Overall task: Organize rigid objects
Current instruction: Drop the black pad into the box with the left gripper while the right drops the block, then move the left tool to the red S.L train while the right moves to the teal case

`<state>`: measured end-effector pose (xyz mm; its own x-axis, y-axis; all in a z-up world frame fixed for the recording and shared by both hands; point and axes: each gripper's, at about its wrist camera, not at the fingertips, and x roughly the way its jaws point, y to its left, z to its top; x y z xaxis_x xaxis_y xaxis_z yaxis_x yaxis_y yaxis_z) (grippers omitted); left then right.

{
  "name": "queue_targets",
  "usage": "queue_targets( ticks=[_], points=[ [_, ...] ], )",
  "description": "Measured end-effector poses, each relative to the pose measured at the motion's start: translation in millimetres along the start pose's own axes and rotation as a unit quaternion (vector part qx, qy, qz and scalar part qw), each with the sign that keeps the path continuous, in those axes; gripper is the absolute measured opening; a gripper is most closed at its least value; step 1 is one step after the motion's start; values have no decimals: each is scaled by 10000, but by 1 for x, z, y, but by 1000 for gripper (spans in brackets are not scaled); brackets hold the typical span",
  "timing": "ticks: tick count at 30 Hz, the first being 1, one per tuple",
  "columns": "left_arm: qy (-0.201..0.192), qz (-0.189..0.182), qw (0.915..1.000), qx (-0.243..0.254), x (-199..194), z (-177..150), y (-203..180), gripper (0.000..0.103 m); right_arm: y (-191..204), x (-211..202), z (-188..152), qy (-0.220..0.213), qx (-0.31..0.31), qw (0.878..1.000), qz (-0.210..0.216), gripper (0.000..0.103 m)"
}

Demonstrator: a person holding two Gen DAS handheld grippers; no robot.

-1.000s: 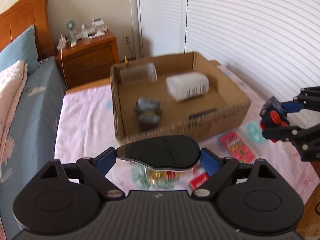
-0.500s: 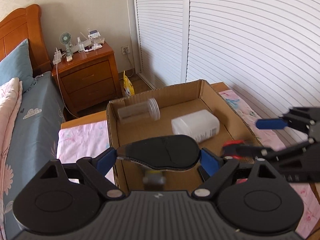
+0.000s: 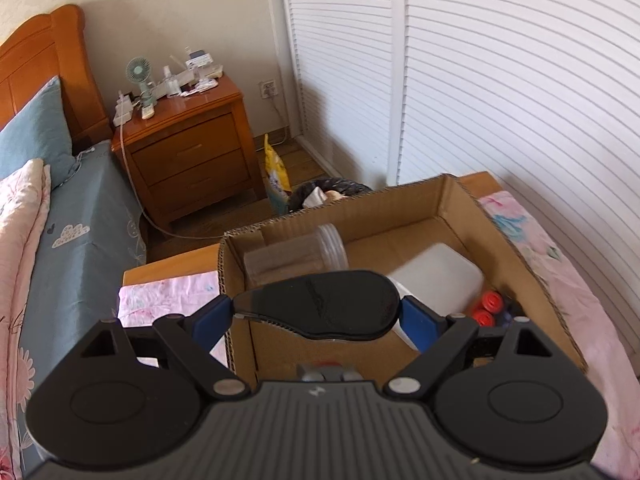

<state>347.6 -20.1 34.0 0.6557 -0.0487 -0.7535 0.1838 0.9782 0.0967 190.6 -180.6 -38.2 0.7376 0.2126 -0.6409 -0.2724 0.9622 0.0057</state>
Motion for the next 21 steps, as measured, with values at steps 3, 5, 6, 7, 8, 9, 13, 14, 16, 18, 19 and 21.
queue_targets(
  ticks=[3, 5, 6, 7, 8, 9, 13, 14, 16, 18, 19, 21],
  points=[
    [127, 43, 9999, -71, 13, 3, 2, 89, 3, -10, -6, -32, -22, 9999, -114, 103],
    [251, 4, 9996, -101, 20, 5, 4, 90, 3, -16, -9, -55, 30, 9999, -110, 103],
    [332, -2, 9994, -128, 23, 6, 4, 91, 3, -18, -11, -57, 53, 9999, -95, 103],
    [378, 32, 9991, -174, 24, 5, 5, 91, 3, -19, -11, -58, 65, 9999, -91, 103],
    [379, 61, 9990, -213, 24, 5, 6, 91, 2, -21, -12, -65, 69, 9999, -105, 103],
    [354, 58, 9991, -231, 23, 4, 7, 91, 3, -23, -12, -78, 65, 9999, -136, 103],
    [287, 53, 9993, -241, 10, -2, 10, 92, 3, -26, -13, -111, 97, 9997, -188, 103],
    [258, 58, 9994, -233, 6, -3, 10, 92, 2, -26, -13, -106, 137, 9997, -174, 103],
    [233, 69, 9995, -212, -3, -7, 11, 92, 1, -26, -13, -76, 208, 9996, -155, 103],
    [185, 78, 9996, -211, -12, -9, 13, 92, 2, -27, -14, -83, 234, 9996, -152, 103],
    [157, 87, 9996, -209, -16, -10, 13, 92, 3, -28, -15, -85, 240, 9996, -151, 103],
    [69, 112, 9997, -221, -26, -13, 13, 94, 3, -31, -16, -94, 249, 9995, -145, 103]
  ],
)
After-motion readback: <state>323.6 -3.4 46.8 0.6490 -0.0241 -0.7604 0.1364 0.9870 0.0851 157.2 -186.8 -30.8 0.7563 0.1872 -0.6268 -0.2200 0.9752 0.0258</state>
